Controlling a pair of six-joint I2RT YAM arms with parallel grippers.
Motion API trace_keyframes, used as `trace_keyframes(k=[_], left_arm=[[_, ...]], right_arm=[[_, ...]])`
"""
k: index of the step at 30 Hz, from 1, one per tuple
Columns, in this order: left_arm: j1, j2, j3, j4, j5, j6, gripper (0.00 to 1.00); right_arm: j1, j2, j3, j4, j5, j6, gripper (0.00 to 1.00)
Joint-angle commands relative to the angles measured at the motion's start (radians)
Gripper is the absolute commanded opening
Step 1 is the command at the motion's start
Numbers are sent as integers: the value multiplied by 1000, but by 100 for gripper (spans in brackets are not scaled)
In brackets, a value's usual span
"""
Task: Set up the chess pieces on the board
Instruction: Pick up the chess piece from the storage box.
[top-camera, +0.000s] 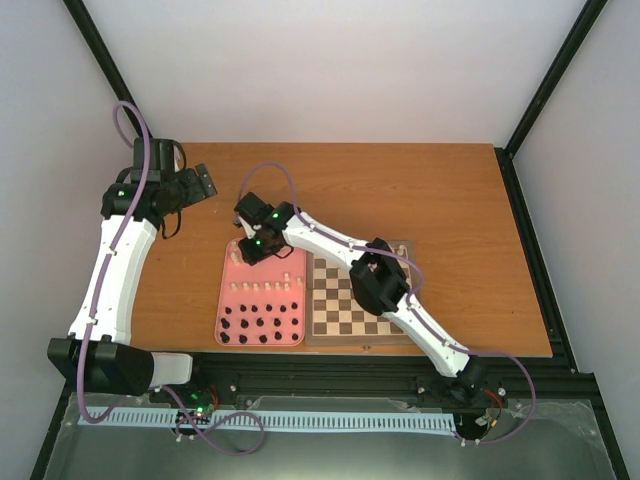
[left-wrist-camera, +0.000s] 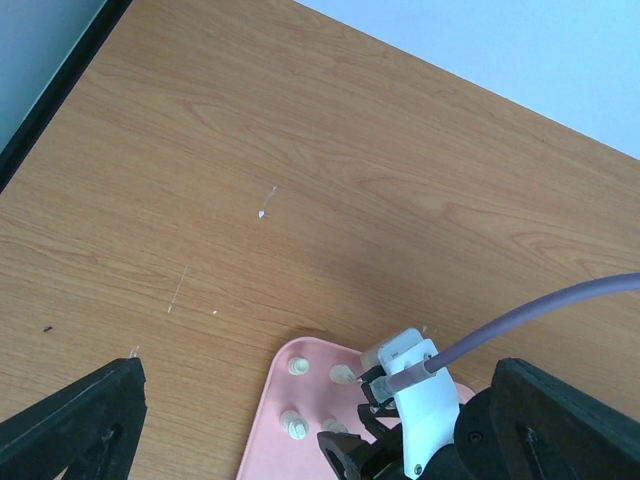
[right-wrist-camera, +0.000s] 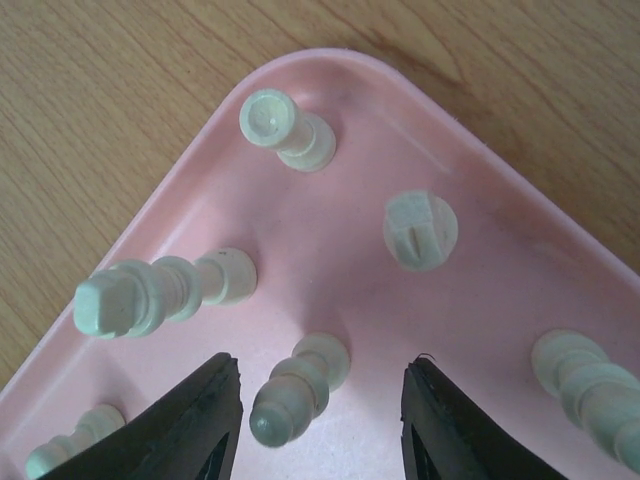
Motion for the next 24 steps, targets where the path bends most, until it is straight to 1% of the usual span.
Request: trace_keyframes(k=[1, 4, 7, 11, 13, 16, 20, 24], left_arm=[[3, -14, 1, 14, -15, 17, 96], [4, -13, -1, 16, -16, 16, 96], [4, -11, -1, 16, -19, 19, 96], [4, -10, -2, 16, -20, 19, 96], [4, -9, -3, 16, -21, 20, 96], [4, -9, -3, 17, -24, 19, 96], [4, -6, -3, 16, -21, 19, 96], [5, -6, -4, 16, -21, 20, 97]], right_arm=[[10, 33, 42, 15, 11, 0, 45], [11, 38, 47, 19, 12, -1, 44], [11, 43, 54, 16, 14, -2, 39], [10, 43, 56, 13, 22, -7, 38], [9, 43, 56, 12, 25, -8, 32], [9, 42, 56, 10, 28, -11, 26], [9, 40, 56, -3, 27, -18, 14], [9, 31, 56, -23, 23, -29, 8]])
